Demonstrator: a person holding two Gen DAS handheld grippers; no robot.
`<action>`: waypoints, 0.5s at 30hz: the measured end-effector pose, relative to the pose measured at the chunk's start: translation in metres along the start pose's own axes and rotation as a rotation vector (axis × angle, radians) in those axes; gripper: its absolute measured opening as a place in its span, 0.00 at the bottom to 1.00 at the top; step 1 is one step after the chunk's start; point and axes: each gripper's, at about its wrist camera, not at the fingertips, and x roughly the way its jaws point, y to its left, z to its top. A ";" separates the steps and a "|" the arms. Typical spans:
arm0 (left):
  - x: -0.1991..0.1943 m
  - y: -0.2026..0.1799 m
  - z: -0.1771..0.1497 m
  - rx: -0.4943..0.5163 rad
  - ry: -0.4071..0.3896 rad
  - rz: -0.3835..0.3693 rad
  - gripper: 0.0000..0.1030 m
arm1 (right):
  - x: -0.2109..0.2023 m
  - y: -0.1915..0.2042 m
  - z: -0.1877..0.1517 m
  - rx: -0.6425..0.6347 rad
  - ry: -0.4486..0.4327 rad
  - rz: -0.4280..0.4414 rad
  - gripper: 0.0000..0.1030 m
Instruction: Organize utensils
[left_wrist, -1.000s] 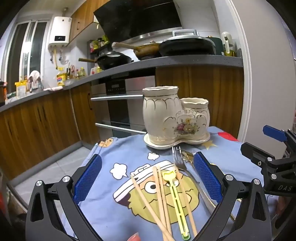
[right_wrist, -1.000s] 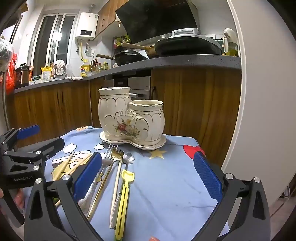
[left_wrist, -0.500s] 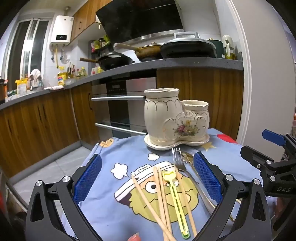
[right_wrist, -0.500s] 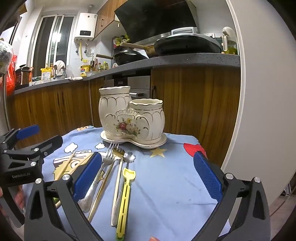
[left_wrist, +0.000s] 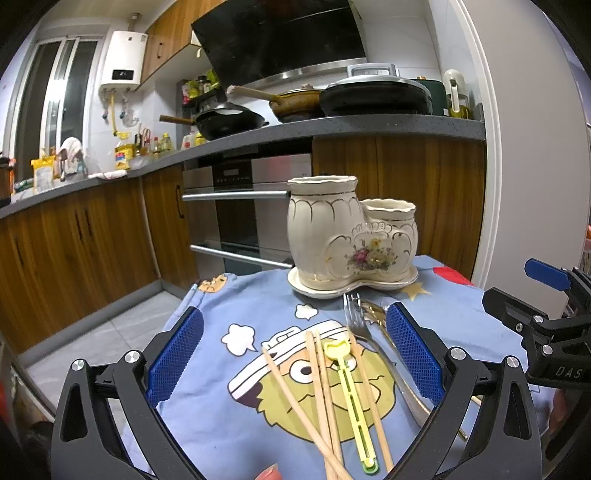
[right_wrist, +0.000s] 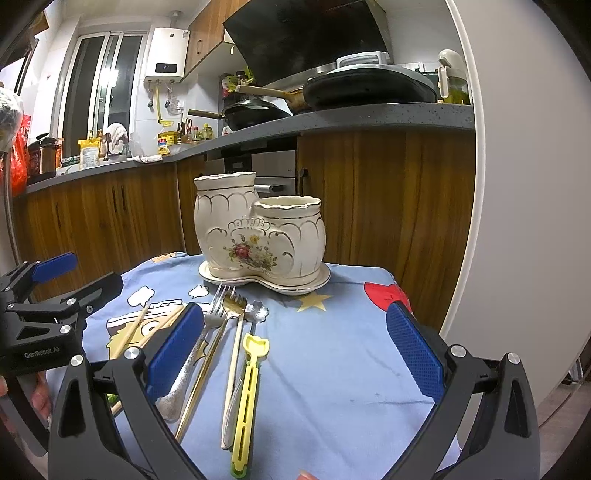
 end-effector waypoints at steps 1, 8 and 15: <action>0.000 0.000 0.000 -0.001 0.000 -0.001 0.95 | 0.000 0.000 0.000 0.000 0.000 0.000 0.95; 0.000 0.003 -0.001 -0.008 0.000 -0.007 0.95 | -0.001 0.000 -0.001 0.006 0.002 -0.002 0.95; 0.000 0.004 -0.002 -0.010 0.002 -0.008 0.95 | 0.001 -0.001 -0.001 0.016 0.012 0.000 0.95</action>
